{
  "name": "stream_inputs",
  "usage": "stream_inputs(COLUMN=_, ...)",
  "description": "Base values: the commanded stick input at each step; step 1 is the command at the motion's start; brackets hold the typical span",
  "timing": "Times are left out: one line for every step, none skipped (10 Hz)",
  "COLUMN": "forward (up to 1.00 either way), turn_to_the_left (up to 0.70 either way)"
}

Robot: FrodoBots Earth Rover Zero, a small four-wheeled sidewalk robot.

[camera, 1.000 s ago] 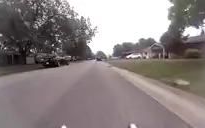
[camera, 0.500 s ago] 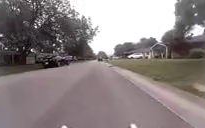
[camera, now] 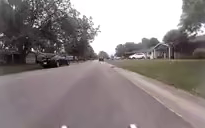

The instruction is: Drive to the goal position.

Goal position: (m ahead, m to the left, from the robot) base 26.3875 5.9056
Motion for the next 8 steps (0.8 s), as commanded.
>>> stream_inputs(forward=1.00, turn_to_the_left=0.00)
stream_inputs(forward=1.00, turn_to_the_left=0.00)
stream_inputs(forward=1.00, turn_to_the_left=0.00)
stream_inputs(forward=1.00, turn_to_the_left=0.00)
stream_inputs(forward=1.00, turn_to_the_left=-0.02)
stream_inputs(forward=1.00, turn_to_the_left=-0.20)
stream_inputs(forward=1.00, turn_to_the_left=-0.40)
stream_inputs(forward=1.00, turn_to_the_left=-0.40)
